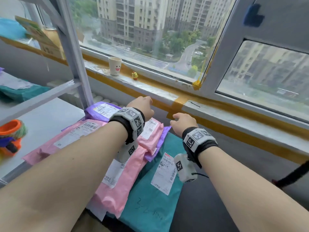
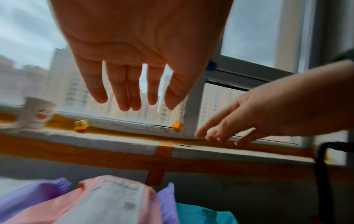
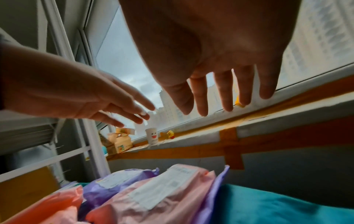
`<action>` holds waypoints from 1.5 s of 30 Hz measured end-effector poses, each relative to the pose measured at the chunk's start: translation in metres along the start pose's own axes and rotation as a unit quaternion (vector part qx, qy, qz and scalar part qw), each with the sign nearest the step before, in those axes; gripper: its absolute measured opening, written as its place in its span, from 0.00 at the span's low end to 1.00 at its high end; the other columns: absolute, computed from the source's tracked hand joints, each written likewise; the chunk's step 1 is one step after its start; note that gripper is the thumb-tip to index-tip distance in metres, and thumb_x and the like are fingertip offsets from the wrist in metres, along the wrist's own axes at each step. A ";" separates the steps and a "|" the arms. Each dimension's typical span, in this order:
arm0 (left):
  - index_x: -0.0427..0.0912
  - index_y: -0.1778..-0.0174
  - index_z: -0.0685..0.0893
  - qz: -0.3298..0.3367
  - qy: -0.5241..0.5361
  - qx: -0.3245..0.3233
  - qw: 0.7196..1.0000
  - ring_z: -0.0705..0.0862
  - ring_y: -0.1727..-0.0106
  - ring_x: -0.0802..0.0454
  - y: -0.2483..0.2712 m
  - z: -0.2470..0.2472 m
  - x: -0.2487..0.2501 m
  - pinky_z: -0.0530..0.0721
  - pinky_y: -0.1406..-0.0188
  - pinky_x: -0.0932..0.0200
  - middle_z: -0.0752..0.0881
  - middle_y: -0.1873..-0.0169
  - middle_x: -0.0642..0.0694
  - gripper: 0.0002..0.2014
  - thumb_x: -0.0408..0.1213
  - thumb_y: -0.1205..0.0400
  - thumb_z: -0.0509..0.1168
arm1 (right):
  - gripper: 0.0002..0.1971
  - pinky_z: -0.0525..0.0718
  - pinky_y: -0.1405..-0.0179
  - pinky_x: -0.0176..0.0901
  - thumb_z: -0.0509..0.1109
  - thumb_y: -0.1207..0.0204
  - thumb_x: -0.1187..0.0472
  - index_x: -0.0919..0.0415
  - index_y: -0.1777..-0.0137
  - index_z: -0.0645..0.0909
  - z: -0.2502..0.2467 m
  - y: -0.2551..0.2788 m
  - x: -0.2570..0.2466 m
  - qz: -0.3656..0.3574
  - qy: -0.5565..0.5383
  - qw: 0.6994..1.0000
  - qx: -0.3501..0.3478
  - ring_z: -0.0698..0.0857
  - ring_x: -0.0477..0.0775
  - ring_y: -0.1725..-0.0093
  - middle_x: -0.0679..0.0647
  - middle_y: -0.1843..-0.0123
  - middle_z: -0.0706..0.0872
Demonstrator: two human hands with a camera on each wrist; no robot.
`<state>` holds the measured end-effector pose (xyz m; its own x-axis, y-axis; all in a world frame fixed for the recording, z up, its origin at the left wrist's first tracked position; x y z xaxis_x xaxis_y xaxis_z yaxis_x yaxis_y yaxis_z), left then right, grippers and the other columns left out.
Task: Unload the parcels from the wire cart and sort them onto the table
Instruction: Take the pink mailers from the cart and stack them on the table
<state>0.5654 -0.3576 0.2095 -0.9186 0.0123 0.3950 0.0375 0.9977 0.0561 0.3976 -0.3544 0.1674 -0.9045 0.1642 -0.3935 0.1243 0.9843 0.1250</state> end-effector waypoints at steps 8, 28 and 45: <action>0.49 0.25 0.70 0.200 -0.113 -0.053 0.972 0.70 0.27 0.42 0.058 0.052 0.110 0.71 0.33 0.45 0.72 0.28 0.43 0.24 0.45 0.19 0.60 | 0.22 0.71 0.26 0.53 0.60 0.20 0.50 0.46 0.26 0.73 -0.039 0.092 0.076 0.086 0.037 0.995 0.025 0.70 0.59 0.24 0.51 0.23 0.74; 0.50 0.28 0.74 0.363 -0.104 -0.156 0.913 0.72 0.30 0.42 0.275 0.206 0.353 0.73 0.36 0.46 0.73 0.30 0.44 0.21 0.42 0.19 0.60 | 0.18 0.75 0.31 0.45 0.63 0.20 0.53 0.50 0.31 0.79 -0.105 0.348 0.375 0.287 -0.033 0.953 0.087 0.77 0.57 0.30 0.52 0.31 0.81; 0.50 0.32 0.77 0.324 -0.124 -0.222 0.911 0.76 0.35 0.42 0.350 0.391 0.500 0.78 0.39 0.47 0.77 0.36 0.44 0.18 0.41 0.18 0.58 | 0.14 0.75 0.42 0.34 0.63 0.20 0.64 0.52 0.41 0.86 -0.095 0.420 0.624 0.342 -0.114 0.933 0.021 0.82 0.55 0.37 0.51 0.36 0.86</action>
<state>-0.0343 0.0234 0.0682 -0.7054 0.6589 0.2611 0.7087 0.6512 0.2713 -0.1530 0.1549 0.0608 -0.4986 0.7587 -0.4193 0.6598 0.6459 0.3841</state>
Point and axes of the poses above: each hand's wrist, its own y-axis away from the middle knuckle, its own z-axis out of the palm, x = y × z, the point moved 3 cm from there along -y, towards the middle knuckle
